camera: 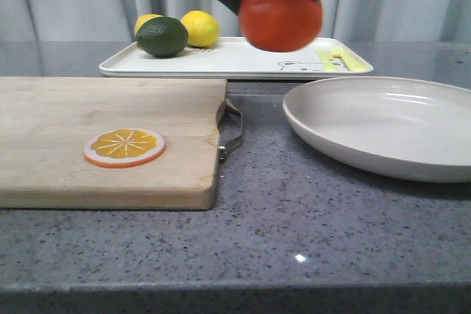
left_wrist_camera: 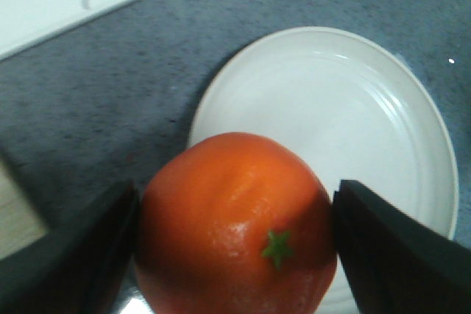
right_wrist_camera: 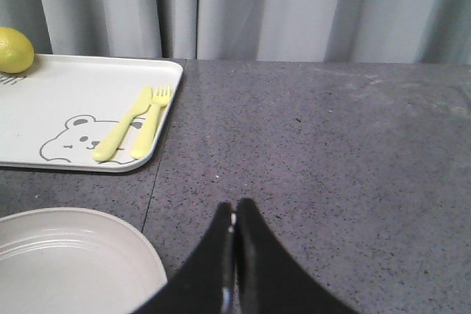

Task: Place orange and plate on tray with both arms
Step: 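Carry the orange with the left gripper onto the white plate, then open the left gripper and lift it away from the orange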

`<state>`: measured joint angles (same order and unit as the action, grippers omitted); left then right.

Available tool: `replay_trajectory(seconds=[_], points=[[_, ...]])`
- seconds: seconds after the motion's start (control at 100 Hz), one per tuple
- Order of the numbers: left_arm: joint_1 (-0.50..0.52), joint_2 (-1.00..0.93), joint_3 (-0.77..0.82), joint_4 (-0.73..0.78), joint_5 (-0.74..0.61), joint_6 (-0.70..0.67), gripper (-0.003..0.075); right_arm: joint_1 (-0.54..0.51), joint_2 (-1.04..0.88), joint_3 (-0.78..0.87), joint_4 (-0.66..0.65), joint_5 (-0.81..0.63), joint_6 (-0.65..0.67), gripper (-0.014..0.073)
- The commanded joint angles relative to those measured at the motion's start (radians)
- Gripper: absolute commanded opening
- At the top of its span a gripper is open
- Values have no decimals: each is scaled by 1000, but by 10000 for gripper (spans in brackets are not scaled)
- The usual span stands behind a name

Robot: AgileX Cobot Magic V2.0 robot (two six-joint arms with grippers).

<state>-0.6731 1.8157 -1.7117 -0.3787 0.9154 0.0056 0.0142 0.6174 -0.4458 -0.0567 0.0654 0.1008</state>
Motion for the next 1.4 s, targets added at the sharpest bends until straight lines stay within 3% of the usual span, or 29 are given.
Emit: replay_trajectory(seconds=[0.0, 0.26, 0.53, 0.6, 0.77, 0.89, 1.07, 1.24, 1.39], points=[[-59, -1, -55, -33, -55, 2, 371, -5, 6, -35, -9, -86, -3, -75], [-157, 122, -146, -33, -67, 2, 371, -5, 6, -35, -9, -86, -3, -75], [-169, 157, -163, -33, -84, 2, 375, -5, 6, -35, -9, -86, -3, -75], [-169, 157, -167, -33, -84, 4, 411, -5, 6, -35, -9, -86, -3, -75], [-169, 157, -171, -33, -64, 4, 592, -5, 6, -35, -9, -86, -3, -75], [-165, 157, -178, -29, -53, 4, 643, -5, 6, -35, -9, -86, -3, -75], [-163, 157, -216, -3, -37, 4, 641, -5, 6, -35, -9, -85, -3, -75], [-163, 150, -292, 51, 68, 4, 631, -5, 6, -35, -9, -75, -3, -75], [-163, 103, -296, 69, 101, 4, 474, -5, 6, -35, -9, -75, -3, -75]])
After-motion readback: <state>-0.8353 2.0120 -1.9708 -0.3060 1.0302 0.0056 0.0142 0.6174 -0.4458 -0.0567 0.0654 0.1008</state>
